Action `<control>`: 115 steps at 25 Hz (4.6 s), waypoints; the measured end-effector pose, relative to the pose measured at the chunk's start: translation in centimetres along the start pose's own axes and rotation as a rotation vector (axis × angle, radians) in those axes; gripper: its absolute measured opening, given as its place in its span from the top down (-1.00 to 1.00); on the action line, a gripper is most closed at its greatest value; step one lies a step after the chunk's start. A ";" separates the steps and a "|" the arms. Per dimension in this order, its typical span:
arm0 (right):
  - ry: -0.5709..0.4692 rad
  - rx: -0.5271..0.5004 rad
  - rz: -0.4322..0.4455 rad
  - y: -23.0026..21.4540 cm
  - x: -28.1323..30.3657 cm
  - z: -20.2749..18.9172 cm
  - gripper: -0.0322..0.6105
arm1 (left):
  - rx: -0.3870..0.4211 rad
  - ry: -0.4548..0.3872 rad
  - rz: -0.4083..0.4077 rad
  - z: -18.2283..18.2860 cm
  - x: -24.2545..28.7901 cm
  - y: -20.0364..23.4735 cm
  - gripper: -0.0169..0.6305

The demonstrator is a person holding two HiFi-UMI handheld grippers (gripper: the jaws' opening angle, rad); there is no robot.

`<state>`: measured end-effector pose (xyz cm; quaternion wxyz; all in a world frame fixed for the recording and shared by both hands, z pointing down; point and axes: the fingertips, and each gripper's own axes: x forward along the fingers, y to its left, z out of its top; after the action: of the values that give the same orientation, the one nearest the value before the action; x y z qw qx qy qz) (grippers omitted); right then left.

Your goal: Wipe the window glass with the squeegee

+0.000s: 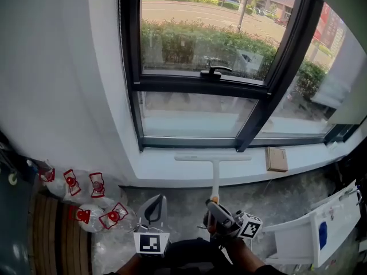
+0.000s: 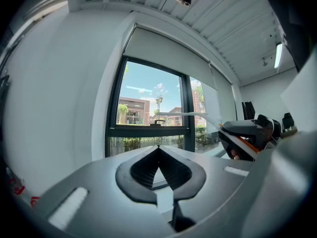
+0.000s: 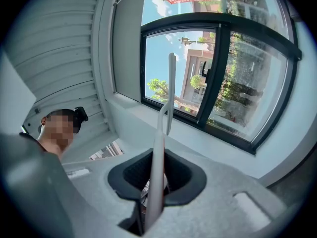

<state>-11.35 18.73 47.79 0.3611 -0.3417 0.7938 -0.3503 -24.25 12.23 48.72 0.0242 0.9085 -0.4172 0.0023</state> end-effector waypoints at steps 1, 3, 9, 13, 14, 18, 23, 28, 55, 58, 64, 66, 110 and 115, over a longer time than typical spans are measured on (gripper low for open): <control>0.002 0.004 0.002 0.2 0.5 -0.4 0.78 | -0.001 -0.003 0.000 0.0 -0.2 0.4 0.90; 0.012 0.006 -0.001 0.3 1.2 -1.2 0.78 | -0.004 -0.006 0.003 -0.2 -0.6 1.3 0.90; 0.062 0.021 -0.004 0.0 3.2 -2.9 0.78 | -0.017 0.001 0.040 -0.9 -1.2 3.8 0.90; 0.087 0.016 0.001 -1.2 4.1 -2.4 0.78 | -0.023 0.013 0.063 -1.3 -0.6 4.5 0.90; 0.090 0.017 0.009 -1.5 4.3 -2.3 0.78 | -0.019 0.016 0.071 -1.4 -0.4 4.7 0.90; 0.109 0.041 0.021 -3.6 5.4 -0.9 0.78 | -0.006 0.027 0.114 -1.3 1.4 5.4 0.90; 0.124 0.039 0.043 -6.2 6.8 2.9 0.78 | 0.006 0.027 0.150 -0.3 5.3 5.1 0.90; 0.158 0.018 0.075 -8.4 7.5 7.0 0.78 | -0.027 0.038 0.190 0.5 9.9 3.9 0.90; 0.165 -0.041 0.070 -16.5 10.5 16.8 0.78 | -0.037 0.060 0.254 0.7 22.4 5.5 0.90; 0.147 -0.061 0.079 -15.9 13.0 17.2 0.78 | -0.029 0.021 0.237 2.6 23.8 7.9 0.90; 0.143 -0.176 0.156 -13.9 21.1 19.6 0.78 | 0.048 -0.034 0.220 7.2 25.5 14.3 0.90; 0.141 -0.234 0.206 -12.5 24.6 20.9 0.78 | 0.107 -0.066 0.217 9.9 25.8 16.7 0.90; -0.002 -0.519 0.623 11.6 65.5 47.5 0.78 | 0.315 -0.477 0.376 46.3 34.9 25.5 0.90; 0.002 -0.516 0.597 10.9 65.9 47.6 0.78 | 0.317 -0.465 0.367 45.7 35.4 25.3 0.90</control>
<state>-9.16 -42.74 -6.50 0.3485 -0.1749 0.9206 -0.0191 -21.06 -33.18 4.99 -0.2140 0.7868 -0.5628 -0.1360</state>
